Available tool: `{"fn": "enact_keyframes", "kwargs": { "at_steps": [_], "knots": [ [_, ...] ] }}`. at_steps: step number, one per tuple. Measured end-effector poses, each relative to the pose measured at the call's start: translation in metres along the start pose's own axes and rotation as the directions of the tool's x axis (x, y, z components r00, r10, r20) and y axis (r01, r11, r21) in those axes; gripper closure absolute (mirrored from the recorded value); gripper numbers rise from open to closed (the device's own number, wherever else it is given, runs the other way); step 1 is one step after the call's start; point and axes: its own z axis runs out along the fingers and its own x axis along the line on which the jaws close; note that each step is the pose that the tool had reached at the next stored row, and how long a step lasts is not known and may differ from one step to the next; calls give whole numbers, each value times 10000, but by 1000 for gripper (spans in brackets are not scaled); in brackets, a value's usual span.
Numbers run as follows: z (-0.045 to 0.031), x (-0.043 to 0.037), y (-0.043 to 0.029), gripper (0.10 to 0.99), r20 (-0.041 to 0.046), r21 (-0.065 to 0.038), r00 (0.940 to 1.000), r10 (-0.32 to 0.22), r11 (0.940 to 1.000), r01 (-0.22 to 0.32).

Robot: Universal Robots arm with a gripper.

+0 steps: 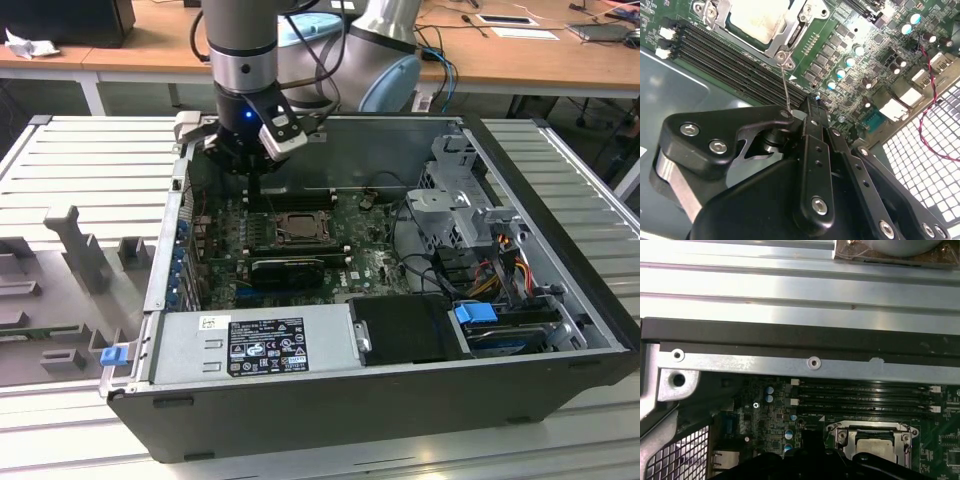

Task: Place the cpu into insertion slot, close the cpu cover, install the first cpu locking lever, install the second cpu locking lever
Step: 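Install the first cpu locking lever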

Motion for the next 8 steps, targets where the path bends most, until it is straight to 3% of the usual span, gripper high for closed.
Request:
{"fn": "enact_keyframes", "kwargs": {
  "at_steps": [8],
  "knots": [
    [0, -24, -1, 980, 0, 0, 10000, 0, 10000, 0]
  ]
}}
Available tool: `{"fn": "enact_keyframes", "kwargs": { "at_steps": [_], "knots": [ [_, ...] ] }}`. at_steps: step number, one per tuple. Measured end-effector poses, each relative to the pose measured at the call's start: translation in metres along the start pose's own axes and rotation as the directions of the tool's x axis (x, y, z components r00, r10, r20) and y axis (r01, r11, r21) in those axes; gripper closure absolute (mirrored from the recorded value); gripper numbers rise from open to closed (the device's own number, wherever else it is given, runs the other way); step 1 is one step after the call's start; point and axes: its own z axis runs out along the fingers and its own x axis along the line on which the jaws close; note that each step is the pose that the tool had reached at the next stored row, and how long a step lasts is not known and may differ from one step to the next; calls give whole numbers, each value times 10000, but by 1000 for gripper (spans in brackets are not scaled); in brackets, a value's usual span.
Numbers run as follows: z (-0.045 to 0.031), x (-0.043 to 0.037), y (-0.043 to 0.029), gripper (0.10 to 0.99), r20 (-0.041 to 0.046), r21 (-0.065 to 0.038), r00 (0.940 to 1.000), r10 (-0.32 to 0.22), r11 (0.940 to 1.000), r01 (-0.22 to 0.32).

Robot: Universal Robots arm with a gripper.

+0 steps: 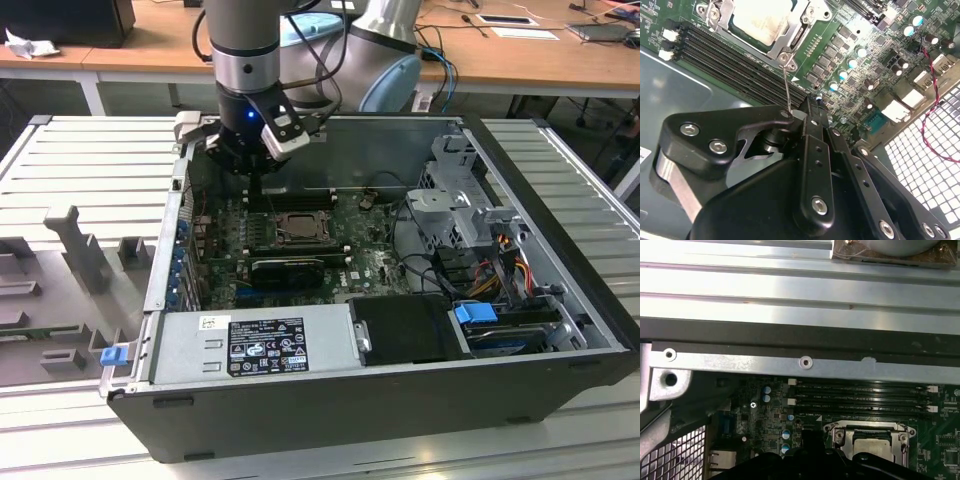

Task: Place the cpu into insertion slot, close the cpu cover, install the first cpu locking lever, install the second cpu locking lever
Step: 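Install the first cpu locking lever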

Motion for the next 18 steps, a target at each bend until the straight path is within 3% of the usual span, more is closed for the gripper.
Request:
{"fn": "enact_keyframes", "kwargs": {
  "at_steps": [3, 10, 18],
  "knots": [
    [1, -16, 0, 980, 1, -1, 10000, -1, 10000, 1],
    [3, -171, -9, 980, 0, 0, 10000, -1, 10000, 1],
    [7, -251, -13, 980, 1, -2, 10000, 0, 10000, 0]
  ]
}}
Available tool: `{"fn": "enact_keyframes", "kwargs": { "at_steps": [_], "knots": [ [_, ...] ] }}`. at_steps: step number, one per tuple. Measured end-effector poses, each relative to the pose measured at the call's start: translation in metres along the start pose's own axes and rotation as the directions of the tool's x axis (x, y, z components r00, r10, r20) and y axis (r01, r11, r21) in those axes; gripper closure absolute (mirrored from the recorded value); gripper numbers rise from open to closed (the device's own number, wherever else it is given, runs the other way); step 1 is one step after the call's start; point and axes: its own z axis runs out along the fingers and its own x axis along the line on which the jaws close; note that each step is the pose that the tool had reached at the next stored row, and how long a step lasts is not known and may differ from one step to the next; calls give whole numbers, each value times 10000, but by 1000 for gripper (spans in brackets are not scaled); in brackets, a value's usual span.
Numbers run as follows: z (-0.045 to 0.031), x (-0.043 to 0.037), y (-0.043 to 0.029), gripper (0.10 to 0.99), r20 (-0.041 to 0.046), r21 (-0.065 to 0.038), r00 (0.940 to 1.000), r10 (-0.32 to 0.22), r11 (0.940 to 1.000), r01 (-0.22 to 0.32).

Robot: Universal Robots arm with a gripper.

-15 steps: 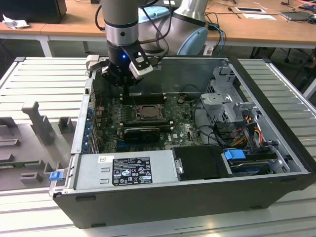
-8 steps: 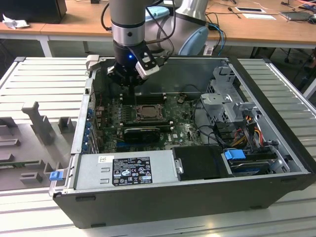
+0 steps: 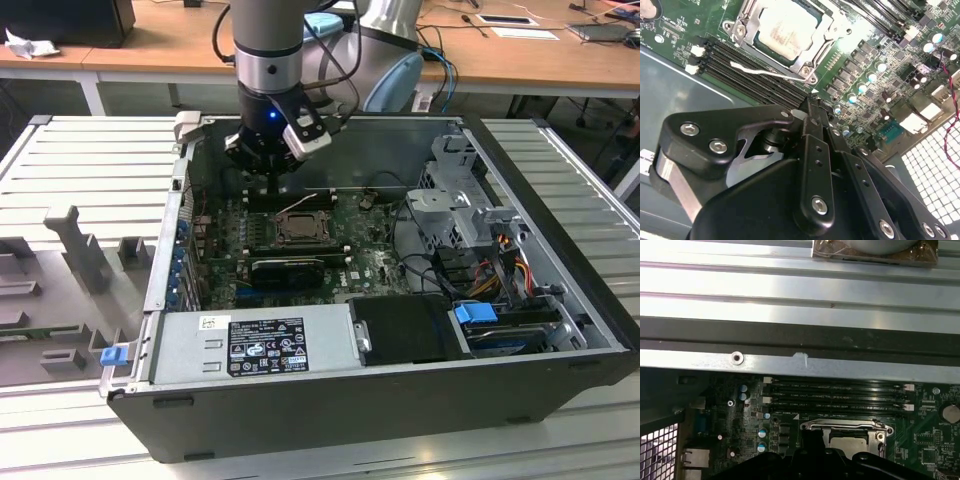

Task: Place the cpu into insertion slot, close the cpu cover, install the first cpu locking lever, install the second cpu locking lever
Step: 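Install the first cpu locking lever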

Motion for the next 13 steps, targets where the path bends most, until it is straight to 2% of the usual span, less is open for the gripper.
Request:
{"fn": "enact_keyframes", "kwargs": {
  "at_steps": [6, 8, 9, 10, 11, 13],
  "knots": [
    [15, -22, -3, 980, -2, 2, 10000, 1, 10000, -1],
    [46, -44, -6, 980, -1, -3, 10000, 0, 10000, 0],
    [58, -53, -8, 980, 2, -87, 10000, 2, 10000, -2],
    [73, -58, -9, 980, 11, -240, 10000, 4, 9997, -4],
    [98, -63, -11, 980, 17, -324, 10000, 5, 9995, -5],
    [141, -69, -15, 980, 15, -323, 10000, -1, 9995, 2]
  ]
}}
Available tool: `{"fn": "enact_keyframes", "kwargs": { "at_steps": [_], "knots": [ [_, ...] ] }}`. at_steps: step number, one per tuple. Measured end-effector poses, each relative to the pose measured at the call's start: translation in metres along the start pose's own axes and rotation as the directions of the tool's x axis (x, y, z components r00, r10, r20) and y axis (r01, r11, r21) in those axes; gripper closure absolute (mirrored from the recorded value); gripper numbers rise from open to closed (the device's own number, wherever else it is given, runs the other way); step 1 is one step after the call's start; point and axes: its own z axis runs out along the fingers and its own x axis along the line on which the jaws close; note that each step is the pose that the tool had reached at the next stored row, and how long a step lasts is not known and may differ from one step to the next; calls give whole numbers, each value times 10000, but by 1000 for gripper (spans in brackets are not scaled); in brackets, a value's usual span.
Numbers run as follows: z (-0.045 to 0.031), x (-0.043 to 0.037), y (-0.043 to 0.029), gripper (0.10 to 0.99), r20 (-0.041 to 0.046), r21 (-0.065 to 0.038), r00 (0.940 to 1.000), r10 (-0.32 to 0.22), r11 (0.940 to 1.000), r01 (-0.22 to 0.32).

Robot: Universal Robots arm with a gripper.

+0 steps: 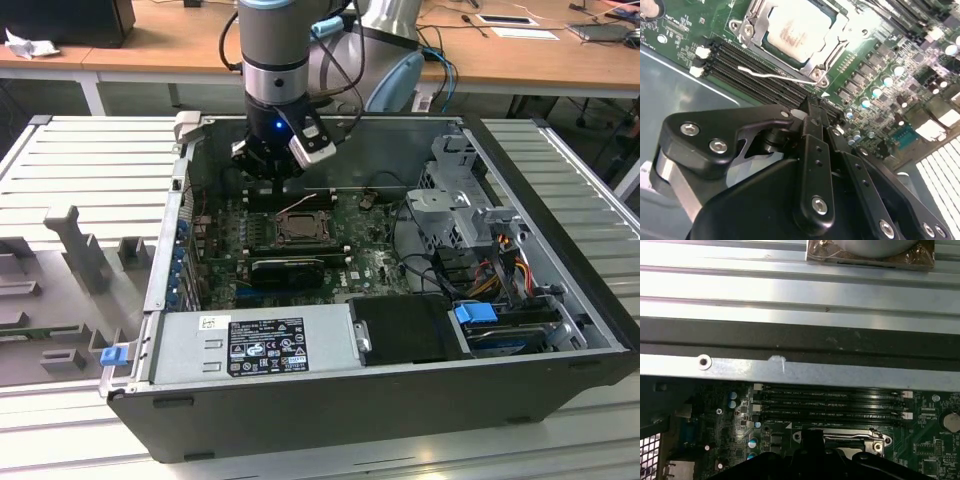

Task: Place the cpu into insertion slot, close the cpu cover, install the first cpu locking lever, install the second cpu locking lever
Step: 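Install the first cpu locking lever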

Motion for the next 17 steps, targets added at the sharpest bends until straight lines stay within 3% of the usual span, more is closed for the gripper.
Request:
{"fn": "enact_keyframes", "kwargs": {
  "at_steps": [2, 5, 17],
  "knots": [
    [33, -9, -4, 980, -4, 0, 10000, -38, 10000, 38],
    [69, -104, -1, 980, -14, -2, 9999, -118, 9999, 118],
    [122, -247, 56, 980, -35, -13, 9995, -307, 9995, 307]
  ]
}}
